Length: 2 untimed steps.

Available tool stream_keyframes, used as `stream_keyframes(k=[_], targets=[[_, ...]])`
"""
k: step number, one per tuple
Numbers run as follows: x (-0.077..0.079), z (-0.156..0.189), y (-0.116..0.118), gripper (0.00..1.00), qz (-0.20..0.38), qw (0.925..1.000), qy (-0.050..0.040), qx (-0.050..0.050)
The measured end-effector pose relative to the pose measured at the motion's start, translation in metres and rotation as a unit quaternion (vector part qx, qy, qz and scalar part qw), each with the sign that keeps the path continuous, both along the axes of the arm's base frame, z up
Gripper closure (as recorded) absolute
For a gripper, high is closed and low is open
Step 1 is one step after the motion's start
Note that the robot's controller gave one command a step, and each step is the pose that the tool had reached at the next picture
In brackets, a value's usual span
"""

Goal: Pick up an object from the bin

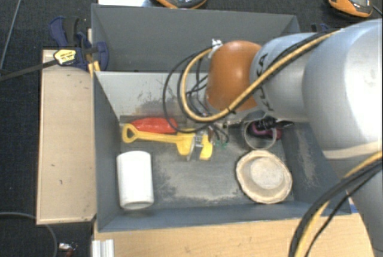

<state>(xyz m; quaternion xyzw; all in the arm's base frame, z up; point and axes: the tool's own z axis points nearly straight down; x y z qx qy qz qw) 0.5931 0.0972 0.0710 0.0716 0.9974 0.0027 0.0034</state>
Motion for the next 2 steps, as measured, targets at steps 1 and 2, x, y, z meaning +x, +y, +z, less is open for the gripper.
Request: stream_keyframes(k=[1,2], targets=[[0.0,0.0,0.0,1.0,-0.001,1.0,0.0,0.0],[-0.001,0.019,0.0,1.0,-0.001,1.0,-0.0002,0.0]])
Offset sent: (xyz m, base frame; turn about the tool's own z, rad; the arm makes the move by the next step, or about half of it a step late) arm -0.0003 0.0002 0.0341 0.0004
